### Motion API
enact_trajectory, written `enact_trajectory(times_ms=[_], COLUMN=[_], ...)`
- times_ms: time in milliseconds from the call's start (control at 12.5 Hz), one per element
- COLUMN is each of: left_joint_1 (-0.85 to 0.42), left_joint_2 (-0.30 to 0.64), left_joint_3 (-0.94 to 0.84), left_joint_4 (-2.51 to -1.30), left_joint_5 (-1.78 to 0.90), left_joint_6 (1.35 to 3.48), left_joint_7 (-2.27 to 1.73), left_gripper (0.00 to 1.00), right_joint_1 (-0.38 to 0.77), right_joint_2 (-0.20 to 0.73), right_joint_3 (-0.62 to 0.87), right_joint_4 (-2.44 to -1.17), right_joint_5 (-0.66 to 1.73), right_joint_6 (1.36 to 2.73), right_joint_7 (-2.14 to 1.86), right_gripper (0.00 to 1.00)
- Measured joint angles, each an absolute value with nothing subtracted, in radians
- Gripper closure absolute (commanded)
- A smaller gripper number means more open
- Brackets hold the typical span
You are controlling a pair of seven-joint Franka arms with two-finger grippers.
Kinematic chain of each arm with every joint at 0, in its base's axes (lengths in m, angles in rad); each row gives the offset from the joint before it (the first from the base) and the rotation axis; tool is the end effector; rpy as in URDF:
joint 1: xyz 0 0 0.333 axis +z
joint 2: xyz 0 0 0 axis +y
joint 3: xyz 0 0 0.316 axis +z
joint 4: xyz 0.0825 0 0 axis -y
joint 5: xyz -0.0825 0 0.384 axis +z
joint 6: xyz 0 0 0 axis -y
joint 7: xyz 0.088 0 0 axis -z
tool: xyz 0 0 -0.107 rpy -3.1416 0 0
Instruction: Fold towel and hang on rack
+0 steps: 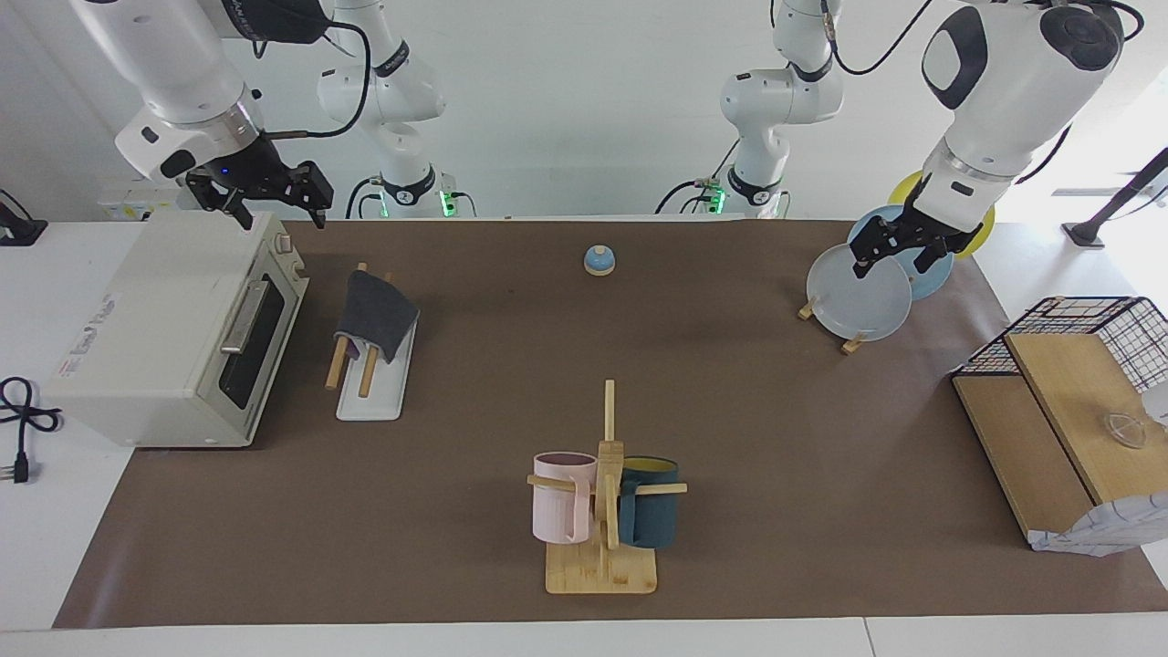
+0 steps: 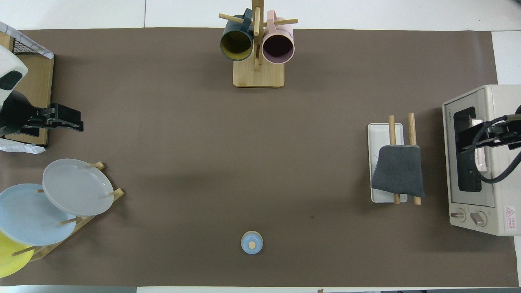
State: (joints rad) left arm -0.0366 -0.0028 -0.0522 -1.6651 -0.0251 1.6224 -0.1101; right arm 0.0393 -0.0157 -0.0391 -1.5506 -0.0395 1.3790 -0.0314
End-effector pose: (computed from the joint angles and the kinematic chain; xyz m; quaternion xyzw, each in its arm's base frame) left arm 0.5528 -0.0518 0.5859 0.9997 0.0115 -0.0211 0.0104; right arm 0.5286 -0.0049 0.6272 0.9967 0.0135 -0.0782 0.0181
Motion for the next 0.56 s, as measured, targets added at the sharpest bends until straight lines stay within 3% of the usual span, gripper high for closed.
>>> enact_trajectory(times_ms=[560], left_joint_1=[-0.036], left_joint_2=[-0.003], left_joint_3=[-0.052], left_joint_4=[-1.665], left_joint_5=[-0.025], left_joint_6=[1.622], left_joint_7=[-0.11], left_gripper=[0.0], right_joint_1=[0.039], right_joint_2=[-0.005], right_joint_3=[-0.039], right_joint_4=[-1.556], right_joint_5=[-0.039], right_joint_6=[1.382], right_joint_7=[-0.031], right_gripper=[0.0])
